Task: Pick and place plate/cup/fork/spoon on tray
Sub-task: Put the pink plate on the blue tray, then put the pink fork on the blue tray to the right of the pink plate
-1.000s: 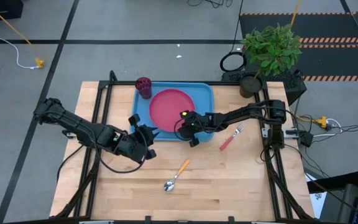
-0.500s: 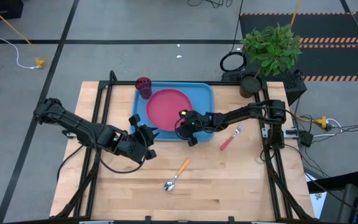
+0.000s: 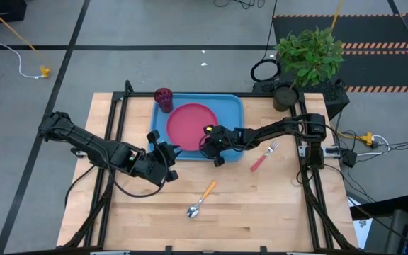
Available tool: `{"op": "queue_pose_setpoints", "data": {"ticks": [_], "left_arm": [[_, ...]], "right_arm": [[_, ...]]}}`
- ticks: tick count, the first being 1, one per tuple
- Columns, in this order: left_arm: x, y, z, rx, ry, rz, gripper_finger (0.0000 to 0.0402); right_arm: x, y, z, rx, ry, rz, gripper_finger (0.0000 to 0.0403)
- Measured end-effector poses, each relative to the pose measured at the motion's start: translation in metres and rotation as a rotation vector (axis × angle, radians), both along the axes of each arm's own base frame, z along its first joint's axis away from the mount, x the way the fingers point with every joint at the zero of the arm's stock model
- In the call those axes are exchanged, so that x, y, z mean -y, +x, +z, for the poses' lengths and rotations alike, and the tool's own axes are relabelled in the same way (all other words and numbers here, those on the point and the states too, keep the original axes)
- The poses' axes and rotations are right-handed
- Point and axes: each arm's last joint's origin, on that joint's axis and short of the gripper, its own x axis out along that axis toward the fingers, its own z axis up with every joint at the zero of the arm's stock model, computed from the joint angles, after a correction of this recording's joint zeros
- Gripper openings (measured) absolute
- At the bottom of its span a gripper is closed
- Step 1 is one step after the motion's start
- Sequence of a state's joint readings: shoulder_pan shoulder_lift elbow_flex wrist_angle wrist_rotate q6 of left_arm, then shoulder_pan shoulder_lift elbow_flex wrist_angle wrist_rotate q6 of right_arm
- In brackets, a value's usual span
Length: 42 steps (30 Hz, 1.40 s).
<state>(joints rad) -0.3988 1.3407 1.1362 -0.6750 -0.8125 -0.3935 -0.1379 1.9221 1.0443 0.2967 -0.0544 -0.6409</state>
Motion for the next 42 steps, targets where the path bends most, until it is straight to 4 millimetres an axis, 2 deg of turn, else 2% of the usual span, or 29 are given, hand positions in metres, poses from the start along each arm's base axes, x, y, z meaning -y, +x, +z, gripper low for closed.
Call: {"op": "queue_pose_setpoints", "data": {"ticks": [8, 13, 19, 24, 34, 39, 42], "left_arm": [[0.002, 0.004, 0.003, 0.025, 0.018, -0.035, 0.0086], [0.004, 0.009, 0.009, 0.055, 0.065, -0.089, 0.0085], [0.005, 0.013, 0.014, 0.093, 0.087, -0.118, 0.0086], [0.006, 0.013, 0.015, 0.108, 0.065, -0.110, 0.0085], [0.009, 0.013, 0.013, 0.114, -0.049, -0.168, 0.0086], [0.010, 0.013, 0.013, 0.112, -0.076, -0.184, 0.0086], [0.012, 0.013, 0.013, 0.116, -0.093, -0.188, 0.0085]], "right_arm": [[-0.008, -0.001, 0.014, 0.036, 0.063, -0.050, 0.0077], [-0.023, -0.007, 0.027, 0.014, 0.089, -0.140, 0.0090], [-0.048, -0.020, 0.042, -0.048, 0.221, -0.192, 0.0102], [-0.068, -0.036, 0.057, -0.100, 0.347, -0.336, 0.0103], [-0.109, -0.076, 0.081, -0.131, 0.480, -0.607, 0.0103], [-0.113, -0.101, 0.082, -0.120, 0.597, -0.859, 0.0103], [-0.111, -0.118, 0.076, -0.134, 0.647, -1.003, 0.0103]]}}
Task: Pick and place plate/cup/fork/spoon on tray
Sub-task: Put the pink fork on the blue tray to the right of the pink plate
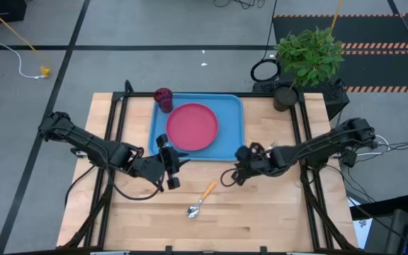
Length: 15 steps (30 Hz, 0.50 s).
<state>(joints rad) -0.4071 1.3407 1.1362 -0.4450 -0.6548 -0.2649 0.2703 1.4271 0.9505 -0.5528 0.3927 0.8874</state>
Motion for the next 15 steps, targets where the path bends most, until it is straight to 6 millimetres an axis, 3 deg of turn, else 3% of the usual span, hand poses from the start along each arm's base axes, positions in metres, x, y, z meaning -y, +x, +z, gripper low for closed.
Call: {"op": "queue_pose_setpoints", "data": {"ticks": [9, 15], "left_arm": [[0.009, -0.003, 0.000, 0.004, -0.026, -0.029, 0.0085], [0.013, -0.005, 0.000, 0.003, -0.028, -0.042, 0.0086]], "right_arm": [[0.015, -0.056, -0.037, -0.055, 0.127, -0.349, 0.0103], [0.023, -0.082, -0.057, -0.059, 0.168, -0.509, 0.0103]]}}
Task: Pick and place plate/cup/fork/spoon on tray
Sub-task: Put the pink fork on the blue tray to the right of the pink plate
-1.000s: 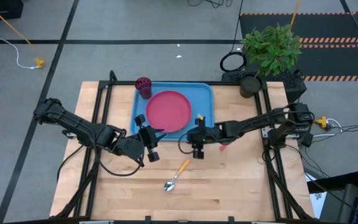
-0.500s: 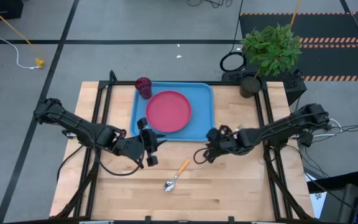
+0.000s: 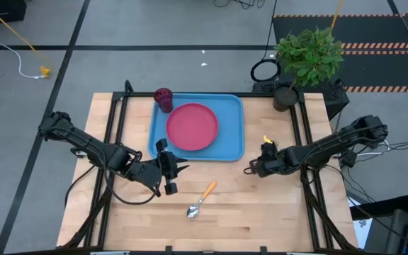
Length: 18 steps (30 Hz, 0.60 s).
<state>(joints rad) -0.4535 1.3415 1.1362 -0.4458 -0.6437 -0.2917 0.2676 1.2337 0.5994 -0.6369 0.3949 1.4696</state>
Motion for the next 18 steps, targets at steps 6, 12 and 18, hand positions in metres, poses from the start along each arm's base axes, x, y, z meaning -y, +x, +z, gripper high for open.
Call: {"op": "queue_pose_setpoints", "data": {"ticks": [6, 12, 18], "left_arm": [[0.000, 0.000, 0.000, 0.001, -0.002, 0.000, 0.0086], [0.000, 0.000, 0.000, -0.002, 0.000, 0.000, 0.0085], [0.000, 0.000, -0.001, -0.007, 0.003, 0.000, 0.0086]], "right_arm": [[0.004, -0.007, -0.004, -0.017, 0.004, -0.063, 0.0103], [0.010, -0.011, -0.005, -0.051, -0.026, -0.129, 0.0102], [0.014, -0.015, -0.006, -0.083, -0.030, -0.185, 0.0102]]}}
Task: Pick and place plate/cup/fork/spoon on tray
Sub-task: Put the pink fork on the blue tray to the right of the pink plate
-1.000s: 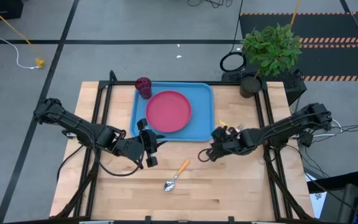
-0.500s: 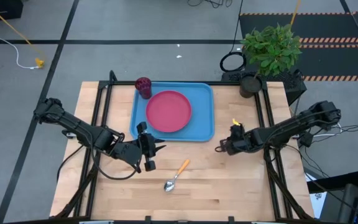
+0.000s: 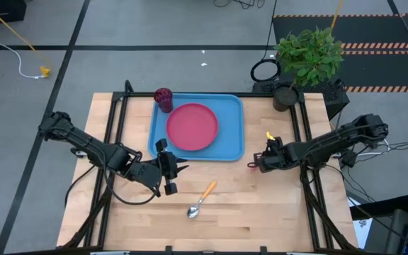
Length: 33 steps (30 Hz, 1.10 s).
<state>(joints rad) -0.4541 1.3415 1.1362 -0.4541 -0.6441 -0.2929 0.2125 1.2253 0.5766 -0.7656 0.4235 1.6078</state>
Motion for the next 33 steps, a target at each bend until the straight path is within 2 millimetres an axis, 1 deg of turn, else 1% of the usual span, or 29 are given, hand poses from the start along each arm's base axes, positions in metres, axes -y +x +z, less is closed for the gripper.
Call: {"op": "queue_pose_setpoints", "data": {"ticks": [9, 17, 28, 33], "left_arm": [[0.000, 0.000, 0.000, -0.002, 0.001, 0.000, 0.0085], [0.000, 0.000, -0.001, -0.007, 0.006, -0.001, 0.0086], [0.000, 0.000, -0.001, -0.009, 0.012, -0.004, 0.0086], [0.000, 0.000, -0.001, -0.012, 0.021, -0.010, 0.0086]], "right_arm": [[0.000, 0.004, -0.010, -0.024, -0.024, -0.054, 0.0102], [0.001, 0.012, -0.017, -0.008, -0.037, -0.059, 0.0102], [0.004, 0.012, -0.016, -0.066, -0.043, 0.039, 0.0102], [0.003, 0.011, -0.014, -0.058, -0.025, 0.053, 0.0102]]}}
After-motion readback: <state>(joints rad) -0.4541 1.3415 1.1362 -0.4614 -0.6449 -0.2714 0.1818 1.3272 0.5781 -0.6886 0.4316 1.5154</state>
